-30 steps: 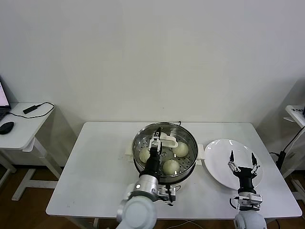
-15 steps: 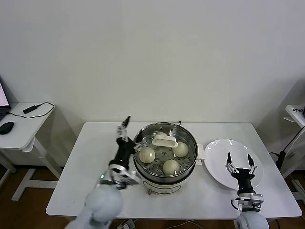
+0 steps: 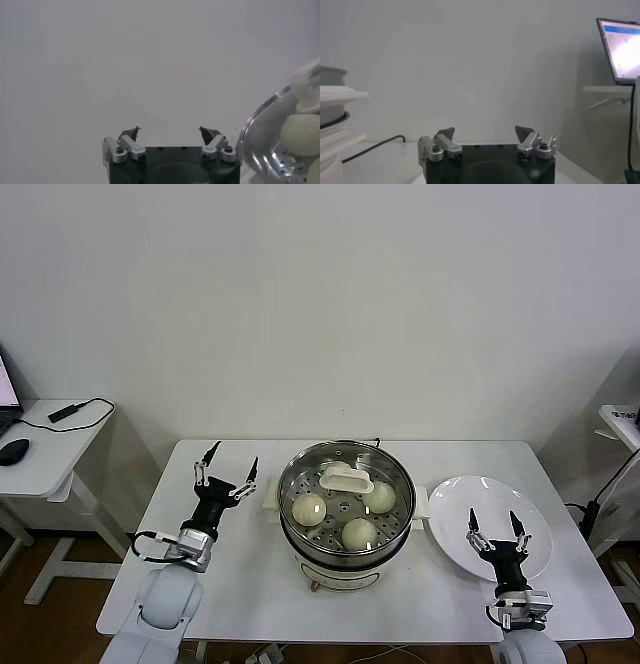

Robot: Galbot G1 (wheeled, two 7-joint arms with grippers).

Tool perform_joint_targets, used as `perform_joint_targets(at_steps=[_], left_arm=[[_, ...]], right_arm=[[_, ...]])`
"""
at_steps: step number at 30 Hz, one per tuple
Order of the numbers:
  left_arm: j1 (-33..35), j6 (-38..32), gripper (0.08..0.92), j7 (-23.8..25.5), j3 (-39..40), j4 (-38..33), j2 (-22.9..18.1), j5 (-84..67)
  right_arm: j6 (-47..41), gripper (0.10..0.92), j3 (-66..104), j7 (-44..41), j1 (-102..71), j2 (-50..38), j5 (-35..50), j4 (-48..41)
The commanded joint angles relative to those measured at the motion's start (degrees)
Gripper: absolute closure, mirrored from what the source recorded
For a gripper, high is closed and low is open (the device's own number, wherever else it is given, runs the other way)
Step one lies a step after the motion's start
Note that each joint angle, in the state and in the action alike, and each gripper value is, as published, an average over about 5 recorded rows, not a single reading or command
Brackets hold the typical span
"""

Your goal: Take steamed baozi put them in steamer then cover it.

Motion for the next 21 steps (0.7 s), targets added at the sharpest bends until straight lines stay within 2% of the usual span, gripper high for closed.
perform_joint_targets(at_steps=[1, 7, 21], left_arm=[[1.4, -9.9, 0.177, 1.6, -4.3, 6.7, -0.2, -11.1], [1.8, -10.6, 0.177, 1.6, -4.6, 8.0, -0.4, -10.0], [4.3, -10.4, 0.177, 1.6, -5.1, 5.8, -0.5, -10.0]], right_arm=[[-0.7, 0.203, 0.3, -1.8, -0.7, -0.3, 1.5, 0.7], [-0.2, 0.203, 0.5, -1.8, -0.9, -0.2, 1.3, 0.6], [-0.2, 0.203, 0.8, -1.8, -0.8, 0.3, 0.9, 0.7]])
